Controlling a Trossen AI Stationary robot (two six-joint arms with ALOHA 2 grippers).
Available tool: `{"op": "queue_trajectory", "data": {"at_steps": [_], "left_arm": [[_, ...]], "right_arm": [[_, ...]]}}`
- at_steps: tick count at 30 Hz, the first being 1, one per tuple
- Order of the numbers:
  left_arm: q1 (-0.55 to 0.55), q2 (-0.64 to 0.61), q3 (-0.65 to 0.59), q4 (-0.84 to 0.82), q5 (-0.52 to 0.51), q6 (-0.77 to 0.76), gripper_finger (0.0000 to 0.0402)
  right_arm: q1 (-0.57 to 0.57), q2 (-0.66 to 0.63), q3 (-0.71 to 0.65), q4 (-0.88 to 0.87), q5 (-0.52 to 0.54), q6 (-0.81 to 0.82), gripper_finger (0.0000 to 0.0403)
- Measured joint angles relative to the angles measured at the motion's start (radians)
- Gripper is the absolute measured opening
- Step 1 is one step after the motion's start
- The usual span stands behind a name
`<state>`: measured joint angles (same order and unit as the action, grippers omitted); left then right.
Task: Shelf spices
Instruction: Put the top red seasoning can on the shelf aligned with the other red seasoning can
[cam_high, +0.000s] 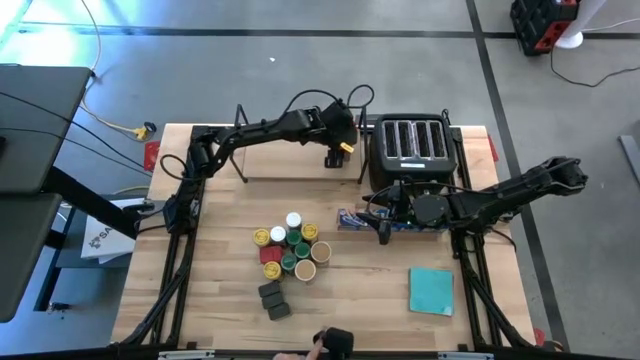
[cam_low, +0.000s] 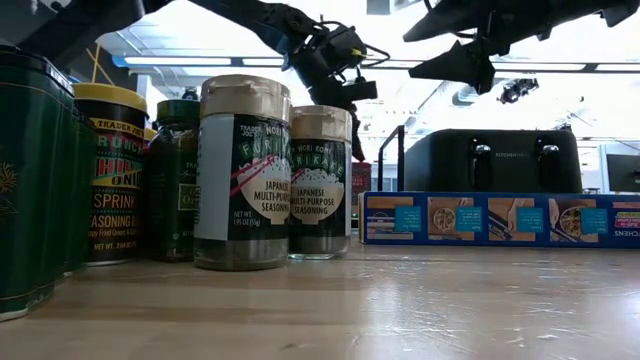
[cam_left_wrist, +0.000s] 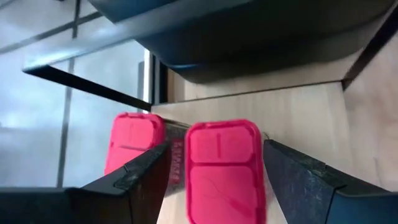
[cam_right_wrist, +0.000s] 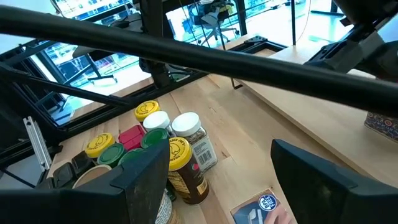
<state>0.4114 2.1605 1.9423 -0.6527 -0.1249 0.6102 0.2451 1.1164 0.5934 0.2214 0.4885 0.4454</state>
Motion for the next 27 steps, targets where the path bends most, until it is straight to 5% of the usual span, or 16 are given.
{"op": "queue_trajectory", "data": {"at_steps": [6, 11, 20, 27], "left_arm": [[-0.033, -0.03, 0.0, -0.071, -0.103, 0.04, 0.0252], [-0.059, -0.088, 0.002, -0.219, -0.066, 0.023, 0.024], [-0.02, -0.09, -0.003, -0.355, 0.038, -0.084, 0.0131], [-0.005, -0.092, -0.119, -0.267, 0.092, -0.103, 0.005]], "right_arm": [[0.0, 0.0, 0.0, 0.0, 0.0, 0.0, 0.0275], [0.0, 0.0, 0.0, -0.001, 0.0, -0.008, 0.0275], [0.002, 0.0, 0.0, -0.009, 0.0, -0.008, 0.0275], [0.01, 0.001, 0.0, -0.024, 0.005, -0.008, 0.0275]]}}
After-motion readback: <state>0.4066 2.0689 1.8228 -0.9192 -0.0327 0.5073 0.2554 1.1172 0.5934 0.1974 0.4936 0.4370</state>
